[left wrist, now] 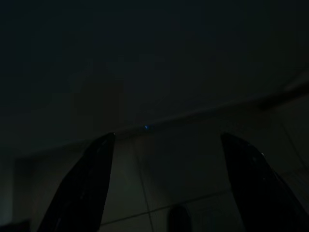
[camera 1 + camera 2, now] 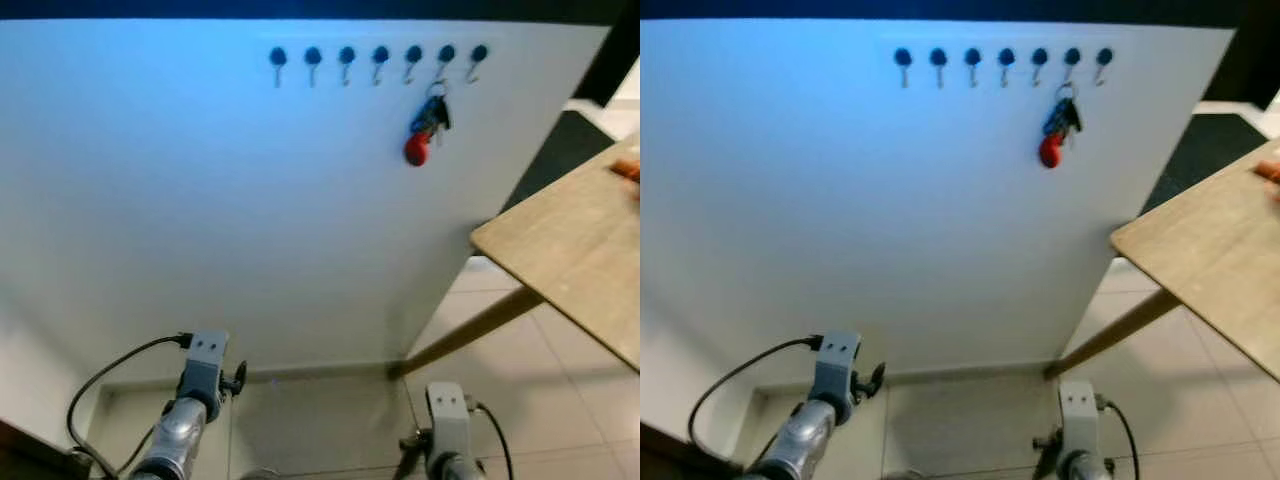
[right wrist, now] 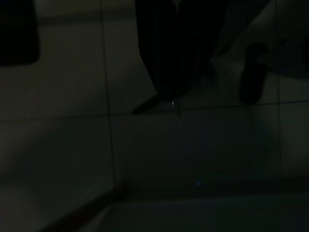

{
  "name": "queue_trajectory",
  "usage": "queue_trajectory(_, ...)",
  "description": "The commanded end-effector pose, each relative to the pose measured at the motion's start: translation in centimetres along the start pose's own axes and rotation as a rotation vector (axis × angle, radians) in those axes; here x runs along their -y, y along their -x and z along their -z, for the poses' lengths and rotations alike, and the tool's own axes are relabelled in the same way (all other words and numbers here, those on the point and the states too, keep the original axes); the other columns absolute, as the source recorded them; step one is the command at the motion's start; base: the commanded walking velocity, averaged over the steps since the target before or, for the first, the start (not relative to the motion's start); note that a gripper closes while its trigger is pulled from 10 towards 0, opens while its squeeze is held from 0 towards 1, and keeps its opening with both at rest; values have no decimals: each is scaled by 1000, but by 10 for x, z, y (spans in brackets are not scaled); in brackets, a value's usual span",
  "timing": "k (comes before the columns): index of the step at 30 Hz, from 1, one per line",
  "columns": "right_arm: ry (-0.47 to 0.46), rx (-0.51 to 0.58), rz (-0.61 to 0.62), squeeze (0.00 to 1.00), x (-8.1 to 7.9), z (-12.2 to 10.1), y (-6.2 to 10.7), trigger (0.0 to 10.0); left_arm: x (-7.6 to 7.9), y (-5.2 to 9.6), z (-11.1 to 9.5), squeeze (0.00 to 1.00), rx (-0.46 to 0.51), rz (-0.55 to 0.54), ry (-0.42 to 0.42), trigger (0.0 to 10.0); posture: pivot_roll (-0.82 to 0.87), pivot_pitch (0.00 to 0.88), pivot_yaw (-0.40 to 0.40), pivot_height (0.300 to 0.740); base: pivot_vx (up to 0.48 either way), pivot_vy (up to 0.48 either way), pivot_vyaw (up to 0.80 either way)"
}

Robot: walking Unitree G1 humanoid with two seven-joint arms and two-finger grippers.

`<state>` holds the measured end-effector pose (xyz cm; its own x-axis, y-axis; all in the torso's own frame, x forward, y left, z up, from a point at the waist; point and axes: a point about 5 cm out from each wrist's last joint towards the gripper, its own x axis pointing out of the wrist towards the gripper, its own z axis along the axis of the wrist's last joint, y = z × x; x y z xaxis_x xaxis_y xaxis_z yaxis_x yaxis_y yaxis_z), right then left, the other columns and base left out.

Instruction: Hang keys on a hook

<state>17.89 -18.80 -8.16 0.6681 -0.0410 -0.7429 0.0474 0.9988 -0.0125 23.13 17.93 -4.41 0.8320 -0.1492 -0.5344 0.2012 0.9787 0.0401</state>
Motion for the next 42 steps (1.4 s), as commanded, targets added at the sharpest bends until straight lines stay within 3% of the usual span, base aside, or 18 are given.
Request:
queue_trajectory(1,-8,-13,10,0,2,5,2,10000,1,0,3,0,-22,4,-1,10000,73,32,-53,740,0,0,800)
queue_trajectory(8,-5,-5,45,0,6,4,2,10000,2,0,2,0,-29,15,-17,10000,70,35,-51,740,0,0,800)
queue_trajectory(11,-93,12,81,0,11,3,3,10000,6,-2,1,0,-23,35,-29,10000,69,35,-51,740,0,0,0)
queue_trajectory(17,-78,10,77,0,12,4,3,10000,9,-3,-1,0,-17,49,-39,10000,63,35,-48,740,0,-104,0)
queue_trajectory(27,-89,11,80,0,12,4,3,10000,9,-3,-1,0,-25,47,-43,10000,63,37,-48,740,0,-450,0)
queue_trajectory(42,-75,44,82,0,10,-7,0,10000,3,-4,-1,0,-53,-6,-60,10000,59,36,-43,740,0,0,0)
